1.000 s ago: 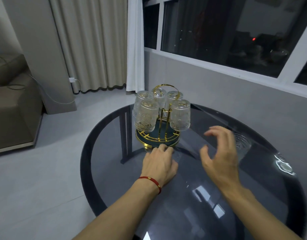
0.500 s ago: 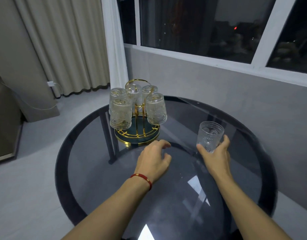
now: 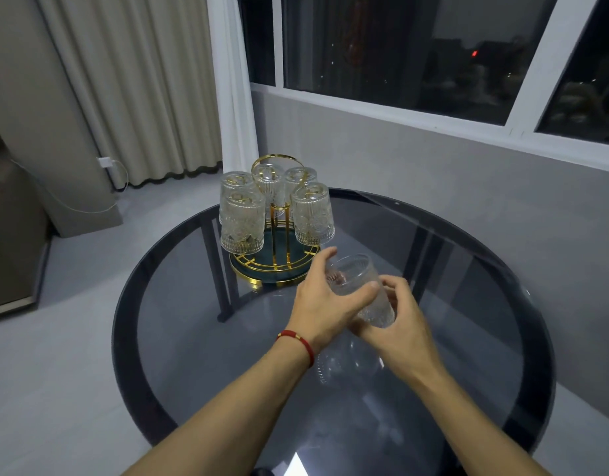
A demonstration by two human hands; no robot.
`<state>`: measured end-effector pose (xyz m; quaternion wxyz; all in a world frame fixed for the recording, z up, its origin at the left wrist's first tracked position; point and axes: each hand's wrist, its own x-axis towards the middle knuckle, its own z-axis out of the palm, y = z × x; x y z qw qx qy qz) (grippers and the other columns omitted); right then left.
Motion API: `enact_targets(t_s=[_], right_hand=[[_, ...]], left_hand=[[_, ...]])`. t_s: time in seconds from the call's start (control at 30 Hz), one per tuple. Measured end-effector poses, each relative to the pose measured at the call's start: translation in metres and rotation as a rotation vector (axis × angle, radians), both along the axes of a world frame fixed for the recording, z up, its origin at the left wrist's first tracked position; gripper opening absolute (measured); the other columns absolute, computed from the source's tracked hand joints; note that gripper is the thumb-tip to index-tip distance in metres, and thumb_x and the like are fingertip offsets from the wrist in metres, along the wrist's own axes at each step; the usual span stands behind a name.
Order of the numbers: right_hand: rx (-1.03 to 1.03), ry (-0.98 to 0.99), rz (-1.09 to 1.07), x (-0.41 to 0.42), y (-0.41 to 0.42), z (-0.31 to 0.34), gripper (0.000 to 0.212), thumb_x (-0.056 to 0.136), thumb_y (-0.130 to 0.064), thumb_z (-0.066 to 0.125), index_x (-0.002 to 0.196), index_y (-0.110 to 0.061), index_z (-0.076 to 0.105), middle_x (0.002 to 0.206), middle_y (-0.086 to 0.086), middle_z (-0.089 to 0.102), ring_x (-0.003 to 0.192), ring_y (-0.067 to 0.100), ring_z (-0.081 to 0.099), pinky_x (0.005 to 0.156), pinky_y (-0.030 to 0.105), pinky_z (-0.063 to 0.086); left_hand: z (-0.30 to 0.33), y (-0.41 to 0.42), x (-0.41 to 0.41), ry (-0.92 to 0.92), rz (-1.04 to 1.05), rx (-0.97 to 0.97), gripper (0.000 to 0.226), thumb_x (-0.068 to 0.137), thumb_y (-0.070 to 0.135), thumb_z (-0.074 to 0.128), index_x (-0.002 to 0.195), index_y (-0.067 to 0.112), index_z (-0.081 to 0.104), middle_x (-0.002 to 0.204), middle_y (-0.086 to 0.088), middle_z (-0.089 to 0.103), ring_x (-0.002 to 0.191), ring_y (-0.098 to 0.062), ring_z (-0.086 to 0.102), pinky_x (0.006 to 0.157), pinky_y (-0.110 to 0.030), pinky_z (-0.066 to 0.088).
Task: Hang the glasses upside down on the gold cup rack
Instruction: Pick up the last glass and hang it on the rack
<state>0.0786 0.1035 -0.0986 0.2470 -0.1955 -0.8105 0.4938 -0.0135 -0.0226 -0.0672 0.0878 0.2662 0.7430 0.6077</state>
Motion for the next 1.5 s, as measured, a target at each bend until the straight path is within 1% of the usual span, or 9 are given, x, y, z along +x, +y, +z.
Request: enact_targets(t_s=[0.1, 0.17, 0.3, 0.43, 0.53, 0.7, 0.97, 1.2, 1.5], right_hand=[[-0.273, 0.078, 0.139, 0.001, -0.007, 0.000, 0.066, 0.074, -0.055, 0.087, 0.132, -0.045, 0.057, 0.130, -0.014, 0.070, 0.114, 0.009, 0.072, 0.086, 0.035, 0.063], [-0.658, 0.147, 0.229, -0.003, -0.014, 0.002, 0.061, 0.088, -0.049, 0.077, 0.140, -0.024, 0.058, 0.136, 0.009, 0.071, 0.115, 0.029, 0.075, 0.086, 0.043, 0.063], [-0.824, 0.228, 0.234, -0.011, -0.027, 0.017, 0.047, 0.100, -0.032, 0.061, 0.140, -0.008, 0.055, 0.132, 0.021, 0.072, 0.114, 0.039, 0.074, 0.088, 0.043, 0.064], [-0.354, 0.218, 0.108, -0.030, -0.034, 0.059, 0.049, 0.099, -0.021, 0.069, 0.144, -0.020, 0.050, 0.124, 0.007, 0.071, 0.107, 0.024, 0.077, 0.087, 0.041, 0.066], [0.139, 0.110, 0.026, -0.047, -0.035, 0.090, 0.061, 0.096, -0.033, 0.073, 0.150, -0.035, 0.044, 0.137, 0.004, 0.061, 0.116, 0.024, 0.068, 0.100, 0.052, 0.057], [0.460, 0.050, 0.060, -0.076, -0.036, 0.127, 0.067, 0.095, -0.041, 0.071, 0.154, -0.039, 0.041, 0.146, 0.008, 0.054, 0.132, 0.025, 0.054, 0.104, 0.039, 0.045], [0.786, -0.087, 0.007, -0.122, -0.054, 0.144, 0.068, 0.091, -0.052, 0.069, 0.145, -0.020, 0.043, 0.139, 0.012, 0.061, 0.125, 0.032, 0.060, 0.094, 0.045, 0.049], [0.857, -0.231, 0.075, -0.155, -0.069, 0.126, 0.053, 0.101, -0.042, 0.058, 0.143, -0.010, 0.054, 0.137, 0.021, 0.061, 0.131, 0.036, 0.044, 0.108, 0.048, 0.039], [1.087, -0.236, -0.020, -0.155, -0.077, 0.104, 0.050, 0.108, -0.046, 0.037, 0.146, -0.017, 0.052, 0.150, 0.009, 0.053, 0.130, 0.035, 0.046, 0.100, 0.050, 0.045]], left_hand=[[0.002, -0.003, -0.008, -0.112, 0.101, 0.134, 0.091, 0.059, 0.061, 0.085, 0.137, 0.035, 0.049, 0.125, 0.019, 0.057, 0.110, 0.010, 0.055, 0.094, -0.027, 0.055], [0.004, -0.008, -0.013, -0.187, 0.141, 0.192, 0.088, 0.057, 0.062, 0.087, 0.133, 0.035, 0.052, 0.122, 0.018, 0.058, 0.113, -0.001, 0.058, 0.096, -0.045, 0.058], [0.011, -0.018, -0.022, -0.243, 0.116, 0.221, 0.091, 0.059, 0.069, 0.085, 0.135, 0.032, 0.051, 0.132, 0.002, 0.063, 0.120, -0.017, 0.062, 0.096, -0.049, 0.057], [0.017, -0.030, -0.032, -0.365, 0.215, 0.329, 0.046, 0.091, 0.061, 0.049, 0.114, 0.024, 0.063, 0.113, -0.005, 0.069, 0.102, -0.023, 0.071, 0.085, -0.044, 0.062], [-0.001, -0.043, -0.041, -0.114, 0.439, -0.026, 0.024, 0.100, 0.031, 0.047, 0.116, 0.022, 0.061, 0.119, -0.007, 0.064, 0.118, -0.032, 0.059, 0.094, -0.043, 0.050], [-0.027, -0.048, -0.052, 0.245, 0.286, -0.600, 0.065, 0.091, 0.020, 0.058, 0.152, 0.012, 0.038, 0.163, -0.007, 0.031, 0.154, -0.027, 0.013, 0.123, -0.042, 0.024], [-0.034, -0.048, -0.052, 0.352, 0.265, -0.710, 0.074, 0.086, 0.020, 0.067, 0.152, 0.010, 0.035, 0.158, -0.009, 0.029, 0.153, -0.028, 0.014, 0.123, -0.044, 0.024], [-0.032, -0.051, -0.053, 0.382, 0.272, -0.745, 0.062, 0.082, 0.023, 0.066, 0.139, 0.007, 0.046, 0.146, -0.007, 0.040, 0.145, -0.030, 0.026, 0.116, -0.043, 0.032], [-0.029, -0.055, -0.053, 0.378, 0.255, -0.730, 0.061, 0.082, 0.022, 0.065, 0.138, 0.009, 0.045, 0.140, -0.004, 0.043, 0.136, -0.026, 0.034, 0.112, -0.046, 0.037]])
